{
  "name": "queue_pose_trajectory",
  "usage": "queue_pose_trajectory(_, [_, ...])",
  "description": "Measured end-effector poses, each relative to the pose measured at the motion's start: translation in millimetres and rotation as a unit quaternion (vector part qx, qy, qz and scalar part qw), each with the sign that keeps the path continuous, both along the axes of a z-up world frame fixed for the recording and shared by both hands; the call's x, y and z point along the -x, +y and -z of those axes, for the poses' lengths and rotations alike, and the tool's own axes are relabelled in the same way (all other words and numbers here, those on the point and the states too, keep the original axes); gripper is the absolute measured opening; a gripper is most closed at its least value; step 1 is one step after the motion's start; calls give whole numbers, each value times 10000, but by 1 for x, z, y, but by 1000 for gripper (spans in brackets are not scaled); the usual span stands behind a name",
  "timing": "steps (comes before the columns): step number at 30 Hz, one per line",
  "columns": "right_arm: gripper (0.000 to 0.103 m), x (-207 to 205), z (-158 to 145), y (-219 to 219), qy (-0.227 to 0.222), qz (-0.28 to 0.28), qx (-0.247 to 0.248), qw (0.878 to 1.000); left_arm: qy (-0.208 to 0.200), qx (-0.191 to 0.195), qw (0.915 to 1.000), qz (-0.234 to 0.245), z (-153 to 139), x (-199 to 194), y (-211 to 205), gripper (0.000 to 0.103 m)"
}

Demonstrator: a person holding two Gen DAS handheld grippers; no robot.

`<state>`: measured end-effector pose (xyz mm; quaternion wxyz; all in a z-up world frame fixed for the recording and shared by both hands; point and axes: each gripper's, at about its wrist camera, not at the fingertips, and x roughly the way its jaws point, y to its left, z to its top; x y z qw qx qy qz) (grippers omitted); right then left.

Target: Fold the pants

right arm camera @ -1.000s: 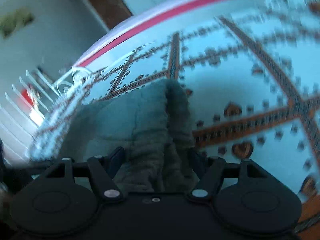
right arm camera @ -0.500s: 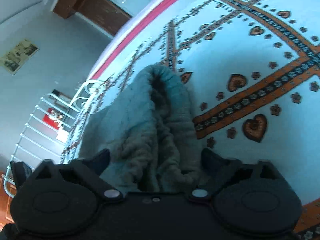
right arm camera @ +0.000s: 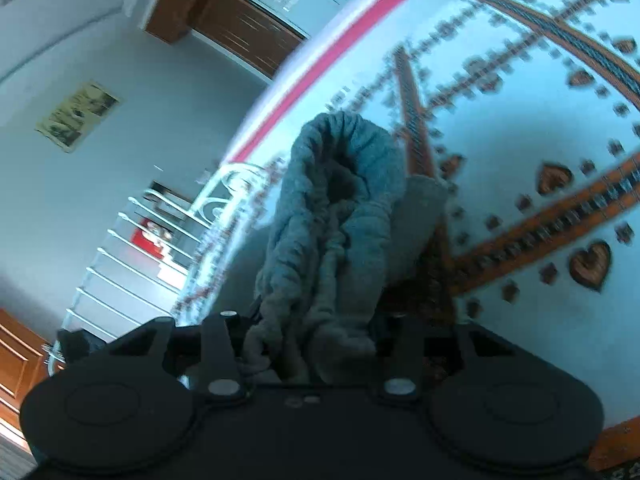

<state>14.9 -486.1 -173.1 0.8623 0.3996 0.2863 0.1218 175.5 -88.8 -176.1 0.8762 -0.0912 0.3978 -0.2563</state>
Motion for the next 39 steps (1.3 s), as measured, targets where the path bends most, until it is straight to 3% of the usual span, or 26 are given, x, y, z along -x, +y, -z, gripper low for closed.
queue_pose_trajectory(1, [37, 0, -5, 0, -125, -5, -48, 9999, -91, 108, 9999, -18, -5, 0, 1, 25])
queue_pose_trajectory(6, [37, -8, -24, -4, -500, 74, -261, 9984, -271, 722, 9969, -147, -28, -11, 0, 22])
queue_pose_trajectory(11, [37, -48, -51, -16, -896, 95, -285, 9955, -563, 847, 9945, -251, -51, -52, -24, 22])
queue_pose_trajectory(16, [37, -125, -47, -49, -781, 203, -183, 9966, -827, 487, 9948, -333, -54, -120, -53, 22])
queue_pose_trajectory(19, [37, -159, -25, -66, -446, 328, 27, 9985, -636, 157, 9975, -254, -29, -152, -68, 23])
queue_pose_trajectory(21, [42, -177, -6, -67, -92, 350, 362, 9987, -497, -273, 9981, -244, -7, -161, -81, 24])
queue_pose_trajectory(22, [48, -181, 1, -66, 72, 388, 591, 9975, -628, -549, 9961, -285, 0, -160, -86, 35])
queue_pose_trajectory(23, [64, -183, 7, -64, 208, 517, 828, 9950, -696, -748, 9945, -252, 4, -159, -90, 47])
queue_pose_trajectory(24, [74, -184, 11, -64, 298, 656, 985, 9925, -682, -882, 9935, -213, 7, -158, -94, 52])
queue_pose_trajectory(26, [79, -180, 11, -66, 393, 858, 1154, 9888, -650, -1069, 9921, -135, 6, -155, -98, 86])
queue_pose_trajectory(29, [79, -169, -7, -61, 357, 1042, 1733, 9787, -840, -1244, 9882, -303, -7, -149, -94, 96])
queue_pose_trajectory(31, [80, -153, -27, -50, 3, 1312, 2180, 9671, -1002, -1169, 9872, -419, -21, -141, -90, 100])
queue_pose_trajectory(34, [76, -136, -51, -15, -653, 945, 2946, 9487, -1212, -1137, 9854, -380, -37, -123, -86, 103])
queue_pose_trajectory(36, [67, -130, -54, 14, -947, 456, 3444, 9329, -1167, -1289, 9846, -178, -34, -110, -89, 103])
queue_pose_trajectory(37, [59, -129, -50, 25, -954, 263, 3587, 9282, -1158, -1416, 9830, -140, -29, -104, -91, 103])
queue_pose_trajectory(38, [40, -131, -43, 33, -808, 63, 3752, 9234, -1112, -1531, 9819, -100, -22, -98, -92, 103])
queue_pose_trajectory(39, [29, -134, -34, 38, -577, -52, 3949, 9169, -985, -1649, 9814, -34, -15, -94, -93, 103])
